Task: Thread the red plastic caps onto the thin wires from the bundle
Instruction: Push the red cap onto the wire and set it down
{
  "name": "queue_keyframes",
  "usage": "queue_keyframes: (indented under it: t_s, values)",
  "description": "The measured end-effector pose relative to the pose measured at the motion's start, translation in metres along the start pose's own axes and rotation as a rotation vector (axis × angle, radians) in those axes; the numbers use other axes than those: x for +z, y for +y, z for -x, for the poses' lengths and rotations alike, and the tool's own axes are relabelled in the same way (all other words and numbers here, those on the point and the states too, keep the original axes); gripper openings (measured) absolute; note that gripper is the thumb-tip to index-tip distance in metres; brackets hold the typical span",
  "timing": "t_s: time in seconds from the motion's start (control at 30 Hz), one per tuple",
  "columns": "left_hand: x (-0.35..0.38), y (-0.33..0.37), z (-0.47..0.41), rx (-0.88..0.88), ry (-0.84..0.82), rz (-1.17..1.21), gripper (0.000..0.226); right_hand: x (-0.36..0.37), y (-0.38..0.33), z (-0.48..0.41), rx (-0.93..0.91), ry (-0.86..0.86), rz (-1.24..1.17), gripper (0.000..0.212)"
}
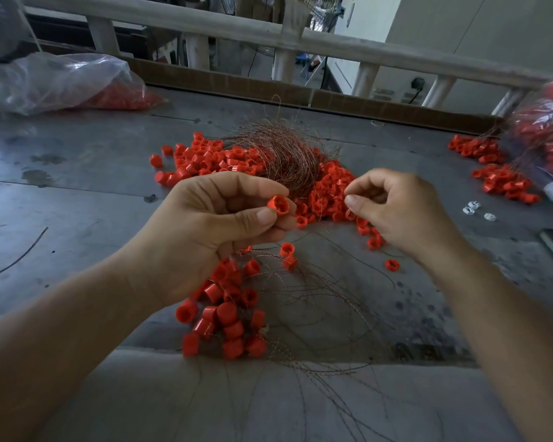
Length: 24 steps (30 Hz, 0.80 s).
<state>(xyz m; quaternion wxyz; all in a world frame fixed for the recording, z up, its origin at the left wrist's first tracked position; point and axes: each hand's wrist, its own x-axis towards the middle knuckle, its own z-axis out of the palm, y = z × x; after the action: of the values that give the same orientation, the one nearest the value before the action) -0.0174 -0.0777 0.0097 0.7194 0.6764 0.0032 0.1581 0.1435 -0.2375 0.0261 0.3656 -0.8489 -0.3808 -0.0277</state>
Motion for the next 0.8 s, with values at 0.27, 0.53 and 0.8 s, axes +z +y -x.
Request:
queue_keyframes:
  t_s: [0.27,0.53,0.8]
  values:
    - [0.0,-0.002,-0.001,-0.007,0.024,-0.023,0.022,0.016,0.017,-0.007,-0.033,-0.032,0.283,0.02]
    - [-0.002,-0.005,-0.002,-0.016,0.018,-0.037,0.024,0.024,0.017,-0.008,-0.03,-0.048,0.347,0.01]
    - [0.0,-0.005,-0.001,-0.016,0.012,-0.042,0.031,0.007,0.008,-0.007,0.151,-0.081,-0.294,0.012]
